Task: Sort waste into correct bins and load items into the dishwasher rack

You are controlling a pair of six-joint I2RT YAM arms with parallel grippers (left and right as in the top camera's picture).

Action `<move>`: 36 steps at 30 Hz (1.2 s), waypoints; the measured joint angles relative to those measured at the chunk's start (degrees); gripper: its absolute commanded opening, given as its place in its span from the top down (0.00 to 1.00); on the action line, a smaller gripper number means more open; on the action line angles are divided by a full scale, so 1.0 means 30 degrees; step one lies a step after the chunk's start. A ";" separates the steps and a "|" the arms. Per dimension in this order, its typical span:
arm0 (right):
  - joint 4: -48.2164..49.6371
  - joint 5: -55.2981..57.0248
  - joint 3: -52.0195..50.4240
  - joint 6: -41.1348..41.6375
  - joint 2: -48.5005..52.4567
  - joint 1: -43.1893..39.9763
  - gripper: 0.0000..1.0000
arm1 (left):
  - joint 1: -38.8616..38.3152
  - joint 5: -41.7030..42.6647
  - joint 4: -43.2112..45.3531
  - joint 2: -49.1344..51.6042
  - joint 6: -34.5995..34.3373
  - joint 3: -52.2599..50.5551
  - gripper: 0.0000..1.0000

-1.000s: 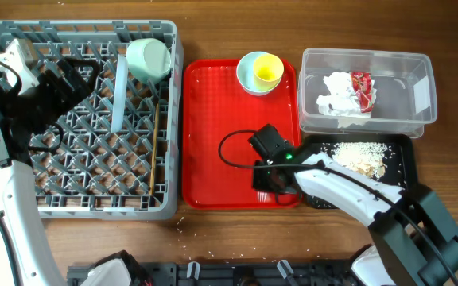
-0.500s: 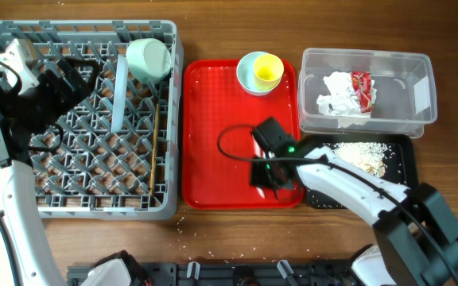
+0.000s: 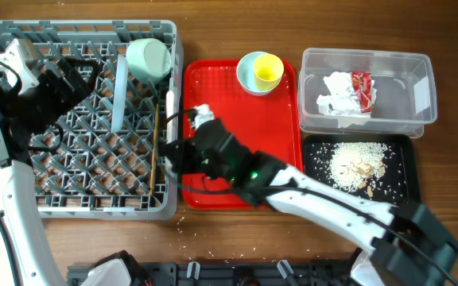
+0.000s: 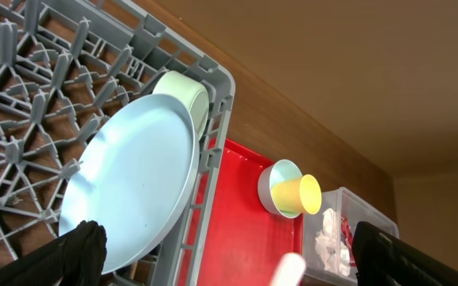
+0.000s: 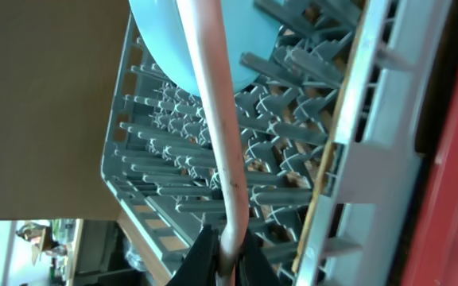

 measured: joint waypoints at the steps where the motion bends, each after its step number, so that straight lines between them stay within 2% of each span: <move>1: 0.0459 0.0284 0.0000 0.0066 0.0393 0.0117 0.96 | 0.0000 0.0007 0.0000 0.0000 0.0000 0.0000 0.00; 13: 0.4124 0.1078 -0.0022 0.0197 0.2251 0.0401 0.94 | 0.0000 0.0000 0.0000 0.0000 0.0000 -0.0007 0.00; 15: 0.4284 0.1078 -0.0022 0.0175 0.2601 0.0627 0.84 | 0.0000 0.0000 0.0000 0.0000 0.0000 0.0000 0.00; 16: 0.4299 0.1078 -0.0022 -0.0022 0.2688 0.0699 0.69 | 0.0000 0.0000 0.0000 0.0000 0.0000 0.0000 0.00; 19: 0.4422 0.1137 -0.0022 -0.0189 0.2725 0.0714 0.53 | 0.0000 0.0000 0.0000 0.0000 0.0000 -0.0007 0.00; 24: 0.4415 0.1209 -0.0022 -0.0430 0.2725 0.0714 0.50 | 0.0000 0.0000 0.0000 0.0000 0.0000 -0.0007 0.00; 25: 0.4422 0.1209 -0.0022 -0.0554 0.2725 0.0714 0.44 | 0.0000 0.0000 0.0000 0.0000 0.0000 0.0000 0.00; 27: 0.4291 0.1144 -0.0022 -0.1268 0.2703 0.0612 0.41 | 0.0000 0.0000 0.0000 0.0000 0.0000 -0.0007 0.00; 29: 0.2659 0.1035 0.0015 -0.2113 0.2208 0.0153 0.38 | 0.0000 0.0000 0.0000 0.0000 0.0000 0.0000 0.00; 30: 0.0408 0.0940 -0.0007 -0.2674 0.1304 -0.0379 0.34 | 0.0000 0.0000 0.0022 0.0000 0.0000 -0.0007 0.00; 31: -0.1107 0.0911 -0.0058 -0.3002 0.0452 -0.0882 0.24 | 0.0000 -0.0007 0.0000 0.0000 0.0000 -0.0007 0.00; 32: -0.3876 0.0918 -0.0044 -0.3628 -0.1428 -0.2084 0.03 | 0.0000 0.0000 0.0007 0.0000 0.0000 -0.0007 0.00; 33: -0.6579 0.0940 -0.0007 -0.4269 -0.3381 -0.3359 0.00 | 0.0000 0.0015 0.0000 0.0000 0.0000 -0.0007 0.00; 36: -1.3719 0.1297 0.0233 -0.6069 -0.8313 -0.7278 0.00 | 0.0000 0.0000 -0.0007 0.0007 0.0000 -0.0015 0.00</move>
